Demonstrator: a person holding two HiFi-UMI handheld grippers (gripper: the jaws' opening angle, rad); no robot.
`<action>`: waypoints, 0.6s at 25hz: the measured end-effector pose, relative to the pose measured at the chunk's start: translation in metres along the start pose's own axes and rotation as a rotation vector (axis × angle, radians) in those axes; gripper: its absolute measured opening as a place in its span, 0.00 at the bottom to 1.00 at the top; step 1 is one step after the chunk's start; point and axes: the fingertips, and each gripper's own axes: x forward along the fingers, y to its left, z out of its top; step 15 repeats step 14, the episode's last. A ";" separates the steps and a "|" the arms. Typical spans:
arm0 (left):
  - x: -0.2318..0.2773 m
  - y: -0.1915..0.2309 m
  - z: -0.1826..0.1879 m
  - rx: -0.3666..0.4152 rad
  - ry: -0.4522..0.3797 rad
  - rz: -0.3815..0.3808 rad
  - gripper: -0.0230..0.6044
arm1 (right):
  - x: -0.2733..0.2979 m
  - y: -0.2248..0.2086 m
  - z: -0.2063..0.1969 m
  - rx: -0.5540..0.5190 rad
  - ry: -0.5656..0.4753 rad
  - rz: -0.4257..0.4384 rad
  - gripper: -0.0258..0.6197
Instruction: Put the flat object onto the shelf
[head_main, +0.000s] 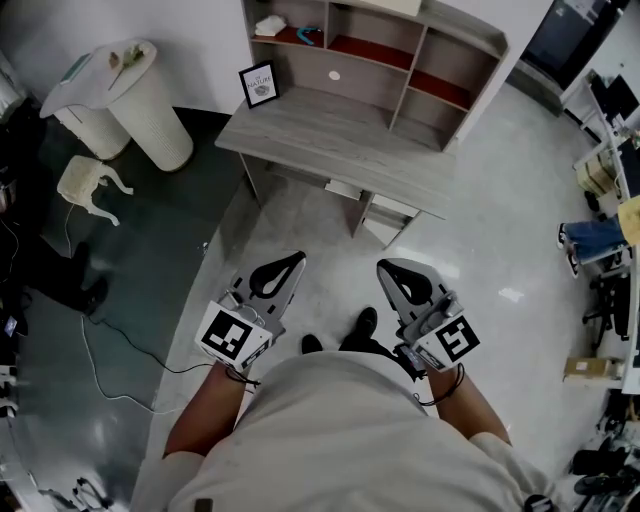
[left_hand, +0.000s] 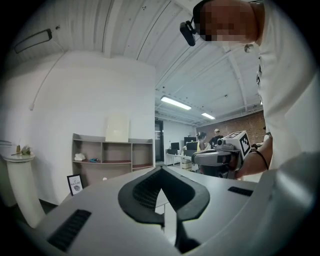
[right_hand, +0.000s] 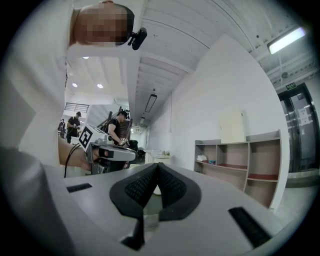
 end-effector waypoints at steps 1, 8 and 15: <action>-0.001 0.000 0.002 0.000 -0.008 0.000 0.06 | 0.001 0.002 0.002 -0.005 -0.001 0.004 0.07; -0.008 -0.001 0.010 0.001 -0.011 -0.019 0.06 | 0.005 0.014 0.009 -0.012 -0.015 0.018 0.07; -0.005 0.001 0.014 -0.010 -0.043 -0.025 0.06 | 0.011 0.011 0.009 -0.014 -0.016 0.022 0.07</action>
